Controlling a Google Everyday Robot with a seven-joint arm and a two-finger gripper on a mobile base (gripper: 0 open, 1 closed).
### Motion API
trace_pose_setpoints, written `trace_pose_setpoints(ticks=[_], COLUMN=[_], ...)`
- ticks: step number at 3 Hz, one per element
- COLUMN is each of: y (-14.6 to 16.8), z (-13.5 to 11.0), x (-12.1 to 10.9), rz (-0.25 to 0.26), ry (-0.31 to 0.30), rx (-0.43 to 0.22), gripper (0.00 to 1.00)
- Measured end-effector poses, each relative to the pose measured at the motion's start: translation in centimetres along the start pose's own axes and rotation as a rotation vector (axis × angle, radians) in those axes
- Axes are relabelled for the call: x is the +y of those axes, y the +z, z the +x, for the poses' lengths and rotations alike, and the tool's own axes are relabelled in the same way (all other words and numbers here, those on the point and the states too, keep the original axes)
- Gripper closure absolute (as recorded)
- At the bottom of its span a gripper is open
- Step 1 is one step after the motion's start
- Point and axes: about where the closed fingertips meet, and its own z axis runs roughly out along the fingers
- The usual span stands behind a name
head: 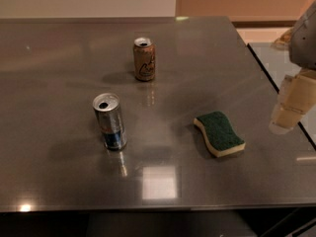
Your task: Move orange can near redbull can
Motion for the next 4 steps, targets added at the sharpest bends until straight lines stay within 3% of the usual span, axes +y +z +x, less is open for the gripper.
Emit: trace_pose_setpoints(ticks=[2,4], y=[0.2,1.6], z=[-1.0,-5.7], x=[-1.4,-7.3], rz=[-0.003,0.002], ry=[0.009,0.075], rx=[-0.022,-0.160], gripper=[0.00,0.00])
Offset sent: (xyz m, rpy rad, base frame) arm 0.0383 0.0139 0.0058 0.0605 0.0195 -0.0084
